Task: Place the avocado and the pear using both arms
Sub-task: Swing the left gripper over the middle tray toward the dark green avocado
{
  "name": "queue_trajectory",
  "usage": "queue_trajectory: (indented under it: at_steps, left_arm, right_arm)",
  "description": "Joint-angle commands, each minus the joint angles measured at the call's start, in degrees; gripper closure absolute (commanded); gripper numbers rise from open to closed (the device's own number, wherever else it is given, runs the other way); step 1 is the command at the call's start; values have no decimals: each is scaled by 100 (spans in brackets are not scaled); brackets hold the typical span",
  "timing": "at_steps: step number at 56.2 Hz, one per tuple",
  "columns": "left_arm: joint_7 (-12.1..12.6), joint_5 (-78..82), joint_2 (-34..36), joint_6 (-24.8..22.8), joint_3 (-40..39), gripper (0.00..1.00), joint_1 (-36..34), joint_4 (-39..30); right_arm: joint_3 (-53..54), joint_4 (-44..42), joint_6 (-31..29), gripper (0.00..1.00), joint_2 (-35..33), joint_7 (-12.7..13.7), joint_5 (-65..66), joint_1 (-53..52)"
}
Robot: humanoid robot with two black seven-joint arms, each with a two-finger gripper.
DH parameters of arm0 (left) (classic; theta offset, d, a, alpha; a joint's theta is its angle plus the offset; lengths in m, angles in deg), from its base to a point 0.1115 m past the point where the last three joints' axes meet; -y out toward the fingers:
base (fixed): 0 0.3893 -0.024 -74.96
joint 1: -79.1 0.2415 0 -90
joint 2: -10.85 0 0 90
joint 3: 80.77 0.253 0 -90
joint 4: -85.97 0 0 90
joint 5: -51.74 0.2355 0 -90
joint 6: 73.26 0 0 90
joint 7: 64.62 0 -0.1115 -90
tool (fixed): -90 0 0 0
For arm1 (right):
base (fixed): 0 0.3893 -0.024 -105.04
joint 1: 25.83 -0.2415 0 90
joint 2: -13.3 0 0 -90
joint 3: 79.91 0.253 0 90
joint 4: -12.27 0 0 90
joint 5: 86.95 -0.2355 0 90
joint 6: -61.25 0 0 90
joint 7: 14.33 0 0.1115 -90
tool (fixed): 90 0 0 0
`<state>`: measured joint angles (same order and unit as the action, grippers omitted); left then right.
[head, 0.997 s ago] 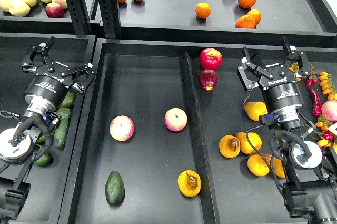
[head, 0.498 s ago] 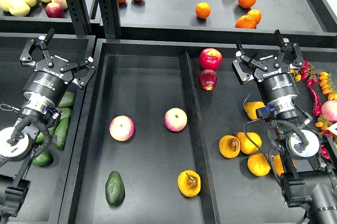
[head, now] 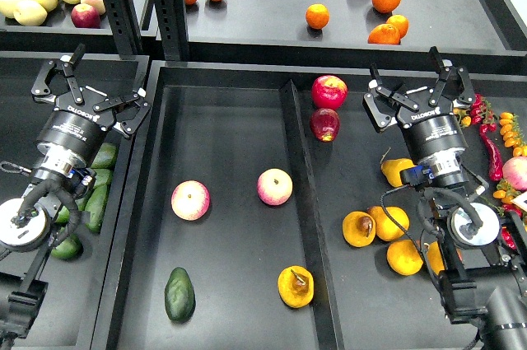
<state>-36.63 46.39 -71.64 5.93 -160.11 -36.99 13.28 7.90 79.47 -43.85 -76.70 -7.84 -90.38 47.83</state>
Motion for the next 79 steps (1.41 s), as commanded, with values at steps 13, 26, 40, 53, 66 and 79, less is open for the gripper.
queue_trajectory:
  at_steps: [13, 26, 40, 53, 66, 79]
  left_arm:
    - [1, -695, 1780, -123, 2835, 5, -1240, 185]
    - [1, -634, 2430, -1098, 4680, 5, -2215, 185]
    - [1, -423, 2730, -1719, 7292, 5, -3798, 167]
    - [1, 1158, 2668, -1719, 8311, 5, -3948, 194]
    - [1, 1607, 2457, -1719, 9111, 5, -4053, 272]
    - [1, 2091, 1842, -1719, 9226, 5, -3711, 1090]
  right_arm:
    - [-1, -304, 7, 0, 0, 45, -27, -159]
    - [8, -462, 7, 0, 0, 89, -35, -256]
    - [26, -629, 7, 0, 0, 89, -53, -256]
    - [35, -823, -2, 0, 0, 89, -53, -361]
    - [140, -849, -2, 0, 0, 89, -53, -379]
    - [149, -849, 7, 0, 0, 89, -53, -396]
